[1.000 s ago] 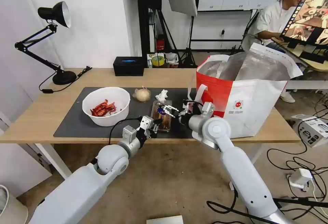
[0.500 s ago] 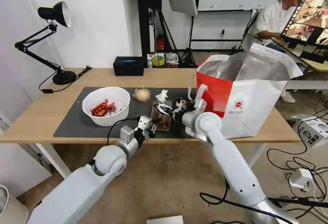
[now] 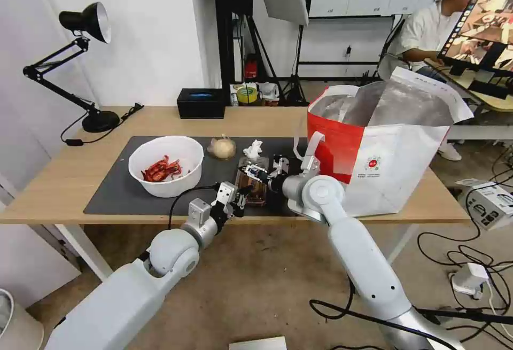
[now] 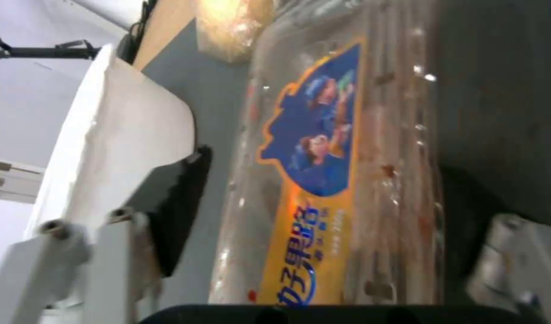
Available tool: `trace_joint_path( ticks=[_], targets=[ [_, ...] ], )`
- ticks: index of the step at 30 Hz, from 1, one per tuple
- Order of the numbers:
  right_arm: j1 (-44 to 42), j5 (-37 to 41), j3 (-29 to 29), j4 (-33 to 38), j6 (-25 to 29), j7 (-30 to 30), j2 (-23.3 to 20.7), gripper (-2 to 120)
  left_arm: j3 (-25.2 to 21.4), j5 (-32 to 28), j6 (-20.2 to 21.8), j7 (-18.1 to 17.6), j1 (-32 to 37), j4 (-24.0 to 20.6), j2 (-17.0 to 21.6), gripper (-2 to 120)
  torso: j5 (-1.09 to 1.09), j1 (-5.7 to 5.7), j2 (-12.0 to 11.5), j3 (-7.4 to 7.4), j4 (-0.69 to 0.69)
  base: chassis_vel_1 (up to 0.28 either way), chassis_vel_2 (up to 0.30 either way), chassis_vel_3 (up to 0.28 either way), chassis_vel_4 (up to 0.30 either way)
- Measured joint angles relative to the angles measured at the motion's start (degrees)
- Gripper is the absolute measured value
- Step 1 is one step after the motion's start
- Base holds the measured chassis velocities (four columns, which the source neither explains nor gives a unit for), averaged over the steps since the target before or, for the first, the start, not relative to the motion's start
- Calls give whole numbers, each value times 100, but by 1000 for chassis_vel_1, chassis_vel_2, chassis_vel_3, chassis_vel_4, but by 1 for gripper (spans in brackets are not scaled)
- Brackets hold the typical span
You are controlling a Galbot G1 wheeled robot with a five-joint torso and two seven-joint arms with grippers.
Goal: Pick up the trash from the table and place it into the takeout bag.
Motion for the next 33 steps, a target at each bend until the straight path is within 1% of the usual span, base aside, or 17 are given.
trace_joint_path(
  ticks=[2,3,4,5,6,8,9,10,12,13,15,16,18,19,22,28,33],
  targets=[
    [-4,-43,-4,-6,-49,36,17,68,-21,6,-28,16,19,-14,-2,0,-1,0,0,0,0,0,0,0,0],
    [-4,-43,-4,-6,-49,36,17,68,-21,6,-28,16,19,-14,-2,0,-1,0,0,0,0,0,0,0,0],
    [-28,-84,-17,-6,-77,65,35,60,-47,8,-47,21,38,-30,-9,0,0,0,0,0,0,0,0,0,0],
    [-50,-112,-17,-6,-95,104,54,56,-69,9,-54,22,55,-38,-17,0,0,-1,0,-1,-1,0,0,0,0],
    [-50,-112,-17,-6,-95,104,54,56,-69,9,-54,22,55,-38,-17,0,0,-1,0,-1,-1,0,0,0,0],
    [-86,-132,-12,-17,-118,162,87,44,-109,11,-68,25,84,-52,-23,0,0,-1,2,-2,-2,0,0,0,0],
    [-86,-132,-12,-17,-118,162,87,44,-109,11,-68,25,84,-52,-23,0,0,-1,2,-2,-2,0,0,0,0],
    [-95,-136,-10,-21,-120,171,94,41,-123,12,-72,27,93,-56,-24,0,0,-1,2,-2,-2,0,0,0,0],
    [-119,-150,-9,-37,-121,183,110,27,-195,13,-80,35,152,-89,-20,0,0,-1,2,-2,-2,0,0,0,0],
    [-119,-150,-9,-37,-121,183,110,27,-195,13,-80,35,152,-89,-20,0,0,-1,2,-2,-2,0,0,0,0],
    [-114,-163,-8,-54,-119,187,113,19,-236,14,-83,40,189,-119,-1,0,0,-2,2,-2,-1,0,0,0,0],
    [-114,-163,-8,-54,-119,187,113,19,-236,14,-83,40,189,-119,-1,0,0,-2,2,-2,-1,0,0,0,0],
    [-94,-178,2,-76,-100,193,123,7,-308,13,-85,53,250,-161,42,0,0,-1,2,-1,0,0,0,0,0],
    [-91,-178,6,-74,-90,193,125,4,-330,14,-86,59,272,-178,60,0,0,-2,2,-1,1,0,0,0,0],
    [-91,-179,8,-71,-59,193,125,1,-375,14,-89,74,330,-220,119,0,0,-2,1,-1,1,0,0,0,0],
    [-113,-186,13,-25,39,137,98,1,-535,20,-107,121,524,-305,232,0,0,-1,1,1,2,0,0,0,0],
    [-165,-227,29,132,143,-11,5,1,-782,52,-171,177,797,-406,328,0,0,0,0,1,0,0,0,0,0]
  ],
)
